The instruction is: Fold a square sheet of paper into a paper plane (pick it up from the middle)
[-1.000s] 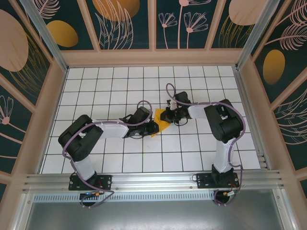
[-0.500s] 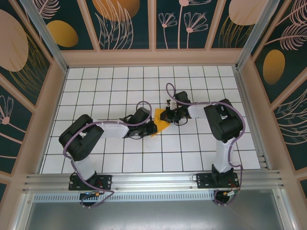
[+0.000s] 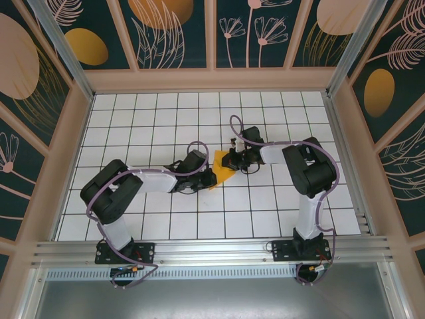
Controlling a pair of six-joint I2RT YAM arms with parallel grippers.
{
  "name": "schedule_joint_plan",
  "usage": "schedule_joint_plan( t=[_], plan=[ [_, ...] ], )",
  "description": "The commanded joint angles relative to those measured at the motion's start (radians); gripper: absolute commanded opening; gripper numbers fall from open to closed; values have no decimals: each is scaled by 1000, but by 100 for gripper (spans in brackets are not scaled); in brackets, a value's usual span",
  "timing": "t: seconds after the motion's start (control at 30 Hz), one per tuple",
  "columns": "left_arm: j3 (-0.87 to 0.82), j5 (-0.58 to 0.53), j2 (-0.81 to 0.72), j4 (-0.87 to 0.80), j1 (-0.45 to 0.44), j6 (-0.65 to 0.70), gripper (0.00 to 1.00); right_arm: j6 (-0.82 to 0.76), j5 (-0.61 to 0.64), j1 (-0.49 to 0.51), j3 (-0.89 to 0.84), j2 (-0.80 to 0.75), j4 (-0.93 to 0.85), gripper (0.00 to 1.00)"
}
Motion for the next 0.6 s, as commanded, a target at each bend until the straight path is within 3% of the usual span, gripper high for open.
schedule_joint_plan(
  t=[0.0, 0.13, 0.57],
  plan=[
    [-24, 38, -88, 34, -2, -8, 16, -6, 132, -1, -16, 81, -72, 0],
    [-34, 83, -84, 71, -2, -23, 16, -6, 128, 0, -13, 84, -73, 0],
    [-47, 26, -1, -38, -2, -28, 15, -9, 123, 0, -14, 91, -74, 0]
  ],
)
